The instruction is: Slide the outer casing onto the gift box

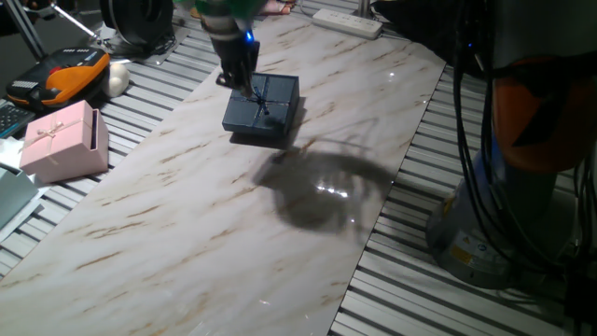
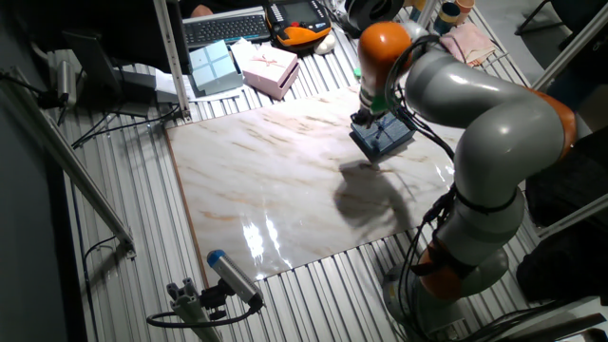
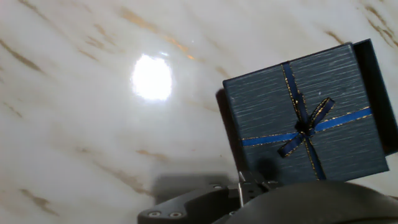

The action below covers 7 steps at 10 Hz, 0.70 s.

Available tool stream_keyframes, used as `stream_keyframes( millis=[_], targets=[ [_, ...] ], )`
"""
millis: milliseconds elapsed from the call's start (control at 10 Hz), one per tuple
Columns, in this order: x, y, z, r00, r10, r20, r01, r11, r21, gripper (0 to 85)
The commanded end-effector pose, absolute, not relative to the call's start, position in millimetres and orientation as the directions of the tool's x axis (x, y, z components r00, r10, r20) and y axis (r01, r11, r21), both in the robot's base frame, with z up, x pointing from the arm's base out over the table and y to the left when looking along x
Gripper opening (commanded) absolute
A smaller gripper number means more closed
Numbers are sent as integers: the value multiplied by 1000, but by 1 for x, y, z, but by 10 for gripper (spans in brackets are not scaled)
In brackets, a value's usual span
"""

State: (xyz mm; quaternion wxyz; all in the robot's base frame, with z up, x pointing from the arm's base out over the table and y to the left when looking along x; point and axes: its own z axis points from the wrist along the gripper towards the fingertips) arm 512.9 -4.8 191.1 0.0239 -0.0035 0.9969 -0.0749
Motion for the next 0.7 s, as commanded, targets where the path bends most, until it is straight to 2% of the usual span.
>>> stream_keyframes(
  millis=[0, 300, 600],
  targets=[
    [512, -7, 178, -999, -17, -44, -11, 988, -151, 0],
    [515, -8, 160, -999, -28, -40, -21, 984, -175, 0],
    [519, -9, 144, -1000, -16, -9, -14, 990, -138, 0]
  ],
)
